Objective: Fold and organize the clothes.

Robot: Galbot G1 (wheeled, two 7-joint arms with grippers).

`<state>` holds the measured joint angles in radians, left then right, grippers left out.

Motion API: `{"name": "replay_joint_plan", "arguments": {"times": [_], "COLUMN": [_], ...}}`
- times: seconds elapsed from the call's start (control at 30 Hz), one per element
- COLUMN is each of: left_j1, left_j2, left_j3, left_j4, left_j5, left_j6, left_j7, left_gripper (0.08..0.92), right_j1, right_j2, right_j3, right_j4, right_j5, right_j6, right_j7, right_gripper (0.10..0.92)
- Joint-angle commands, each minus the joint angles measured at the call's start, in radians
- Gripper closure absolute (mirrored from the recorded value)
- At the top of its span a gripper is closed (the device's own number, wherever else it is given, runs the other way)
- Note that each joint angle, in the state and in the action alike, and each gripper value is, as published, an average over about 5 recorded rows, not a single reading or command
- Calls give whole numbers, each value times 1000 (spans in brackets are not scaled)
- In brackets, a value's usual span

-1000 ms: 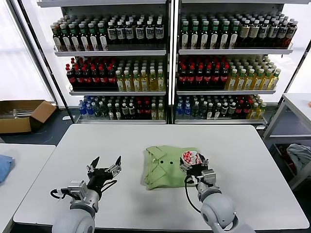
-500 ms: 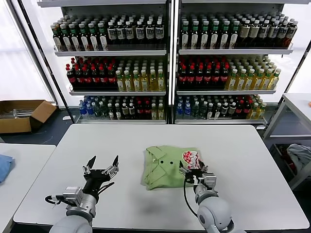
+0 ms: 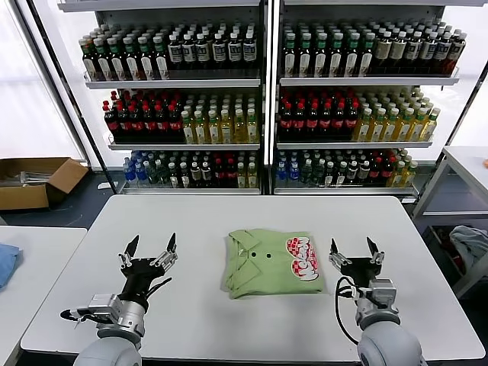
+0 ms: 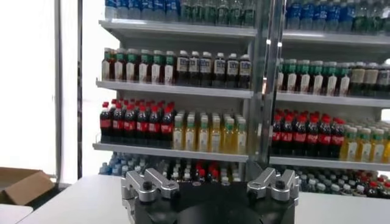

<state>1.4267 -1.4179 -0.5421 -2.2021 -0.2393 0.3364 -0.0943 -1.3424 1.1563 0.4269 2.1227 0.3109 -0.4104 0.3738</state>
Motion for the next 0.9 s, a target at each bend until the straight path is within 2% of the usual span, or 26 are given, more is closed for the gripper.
{"name": "replay_joint_plan", "arguments": {"times": [0.03, 0.3, 0.57, 0.9], "left_j1": [10, -5, -3, -7], "left_j2": [0, -5, -1, -2], "left_j3": [-5, -16, -30, -14], "left_j4": [3, 25, 34, 42], "left_j5": [9, 13, 25, 25], "left_j6": [-11, -24, -1, 16], "left_j7": [6, -5, 66, 96], "left_gripper": [177, 177, 177, 177], "right_j1": [-101, -87, -84, -91], "right_j2": [17, 0, 2, 4], "right_j3": [95, 73, 50, 39], "right_j4": [82, 100, 92, 93], "right_j5": [-45, -60, -65, -75], "right_j6": [47, 30, 16, 4], "right_j7": [9, -7, -18, -24], "right_gripper": [203, 203, 203, 203]}}
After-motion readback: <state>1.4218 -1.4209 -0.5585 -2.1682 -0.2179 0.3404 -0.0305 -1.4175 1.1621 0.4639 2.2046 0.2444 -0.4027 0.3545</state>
